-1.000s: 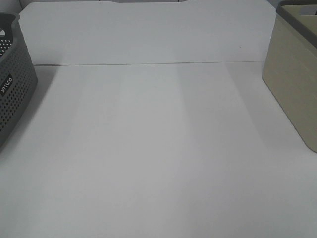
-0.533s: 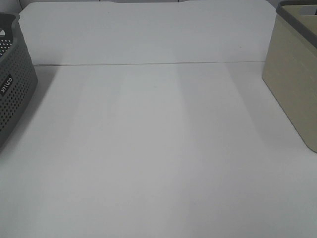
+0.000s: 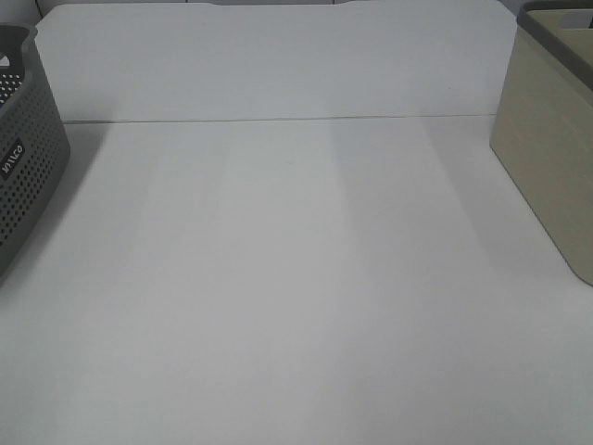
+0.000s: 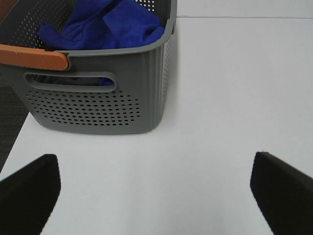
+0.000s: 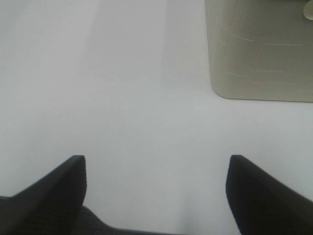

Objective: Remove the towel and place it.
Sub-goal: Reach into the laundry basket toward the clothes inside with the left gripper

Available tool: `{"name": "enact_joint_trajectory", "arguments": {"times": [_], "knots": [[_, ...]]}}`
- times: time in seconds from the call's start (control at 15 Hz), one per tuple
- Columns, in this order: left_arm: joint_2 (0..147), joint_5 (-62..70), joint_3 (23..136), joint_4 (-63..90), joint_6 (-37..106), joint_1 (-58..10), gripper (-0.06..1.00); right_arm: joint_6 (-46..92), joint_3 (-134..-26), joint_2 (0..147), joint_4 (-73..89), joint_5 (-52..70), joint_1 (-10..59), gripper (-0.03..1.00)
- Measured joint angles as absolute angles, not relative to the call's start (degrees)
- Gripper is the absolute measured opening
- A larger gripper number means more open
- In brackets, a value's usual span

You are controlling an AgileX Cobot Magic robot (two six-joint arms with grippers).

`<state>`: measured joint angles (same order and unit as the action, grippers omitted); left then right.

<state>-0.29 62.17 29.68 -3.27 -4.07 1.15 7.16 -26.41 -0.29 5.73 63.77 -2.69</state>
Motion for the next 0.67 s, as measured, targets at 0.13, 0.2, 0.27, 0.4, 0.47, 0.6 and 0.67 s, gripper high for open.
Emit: {"name": "enact_joint_trajectory", "arguments": {"times": [0.13,0.2,0.27,0.4,0.47,0.6,0.67], "knots": [[-0.29,62.17,29.68,-3.27,-4.07,1.15,0.99,7.16,-26.41,-0.29,5.73,63.77,-2.69,0.77],[-0.29,62.17,29.68,-3.32,-4.07,1.15,0.99,7.16,-26.41,-0.29,5.73,63.77,-2.69,0.77],[-0.29,62.17,29.68,-3.44,-4.07,1.15,0.99,7.16,-26.41,-0.29,5.73,63.77,-2.69,0.77],[-0.29,62.17,29.68,-3.5,-4.07,1.15,0.99,7.16,-26.41,-0.29,5.73,63.77,-2.69,0.77],[-0.29,62.17,29.68,-3.5,-4.07,1.15,0.99,7.16,-26.41,-0.29,5.73,63.77,-2.69,0.77],[-0.29,62.17,29.68,-3.5,-4.07,1.15,0.99,7.16,-26.41,-0.29,5.73,63.77,-2.69,0.77],[-0.29,62.17,29.68,-3.5,-4.07,1.15,0.99,7.16,-26.41,-0.29,5.73,63.77,-2.69,0.77]]}}
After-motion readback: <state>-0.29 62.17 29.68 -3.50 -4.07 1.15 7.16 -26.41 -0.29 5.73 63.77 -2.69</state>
